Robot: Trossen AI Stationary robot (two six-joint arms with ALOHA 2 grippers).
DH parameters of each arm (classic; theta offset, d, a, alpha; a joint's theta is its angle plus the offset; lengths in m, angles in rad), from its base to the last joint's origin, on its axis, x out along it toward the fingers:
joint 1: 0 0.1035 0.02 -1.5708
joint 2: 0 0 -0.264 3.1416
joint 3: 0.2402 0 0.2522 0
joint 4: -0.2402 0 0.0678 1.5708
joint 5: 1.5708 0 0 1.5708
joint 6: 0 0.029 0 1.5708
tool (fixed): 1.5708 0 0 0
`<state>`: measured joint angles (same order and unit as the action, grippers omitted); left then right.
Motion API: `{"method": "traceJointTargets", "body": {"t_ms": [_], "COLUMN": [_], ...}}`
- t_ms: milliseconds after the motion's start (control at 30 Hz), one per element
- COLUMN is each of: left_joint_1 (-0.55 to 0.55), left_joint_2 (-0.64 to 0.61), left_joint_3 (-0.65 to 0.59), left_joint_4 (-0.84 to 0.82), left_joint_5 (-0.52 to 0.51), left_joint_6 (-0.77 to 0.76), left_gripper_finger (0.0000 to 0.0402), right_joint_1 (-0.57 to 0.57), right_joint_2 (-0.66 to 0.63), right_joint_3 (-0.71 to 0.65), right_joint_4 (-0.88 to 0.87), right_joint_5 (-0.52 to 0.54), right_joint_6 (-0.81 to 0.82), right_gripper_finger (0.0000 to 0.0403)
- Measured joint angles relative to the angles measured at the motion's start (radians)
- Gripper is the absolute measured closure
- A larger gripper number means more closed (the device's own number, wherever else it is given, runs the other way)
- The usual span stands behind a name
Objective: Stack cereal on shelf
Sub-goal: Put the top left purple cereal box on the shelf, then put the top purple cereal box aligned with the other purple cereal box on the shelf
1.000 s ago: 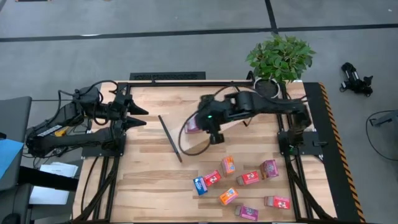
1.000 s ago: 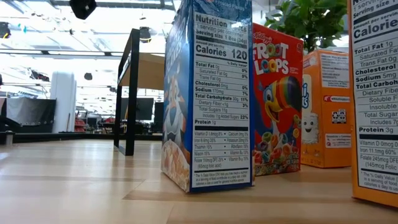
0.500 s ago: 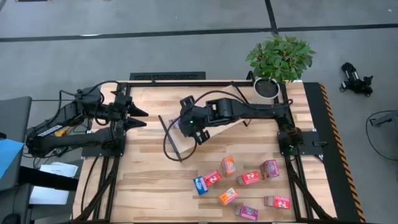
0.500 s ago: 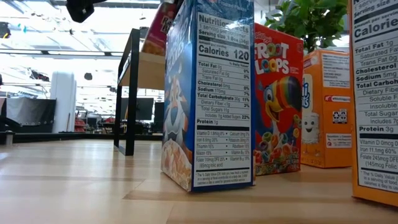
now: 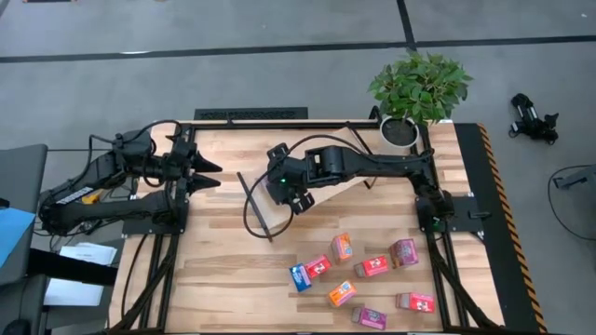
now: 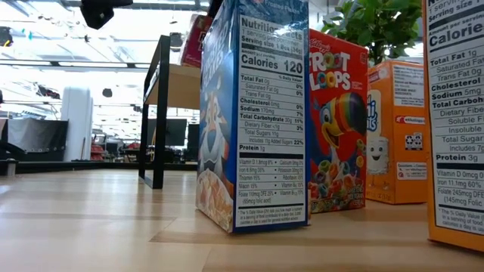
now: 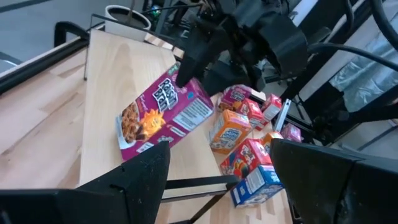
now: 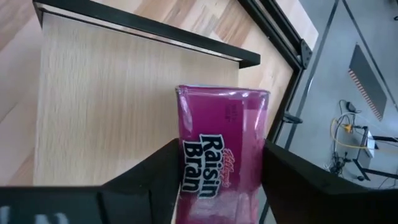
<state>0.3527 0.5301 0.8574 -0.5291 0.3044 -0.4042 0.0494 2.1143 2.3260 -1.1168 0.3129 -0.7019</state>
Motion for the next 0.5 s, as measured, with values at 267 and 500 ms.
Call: {"method": "traceJointTargets", "body": {"t_ms": [267, 500], "left_joint_1": [0.0, 0.0], "left_joint_2": [0.0, 0.0], "left_joint_3": [0.0, 0.0], "left_joint_4": [0.0, 0.0], "left_joint_5": [-0.006, -0.006], "left_joint_6": [0.0, 0.0], "left_gripper_finger": [0.0133, 0.0133], "right_joint_1": [0.0, 0.0], "right_joint_2": [0.0, 0.0], "right_joint_3": [-0.001, -0.001], "right_joint_4": [0.013, 0.099], "right_joint_5": [0.054, 0.08], "right_joint_6": [-0.031, -0.066], "right_gripper_finger": [0.0147, 0.0147]}}
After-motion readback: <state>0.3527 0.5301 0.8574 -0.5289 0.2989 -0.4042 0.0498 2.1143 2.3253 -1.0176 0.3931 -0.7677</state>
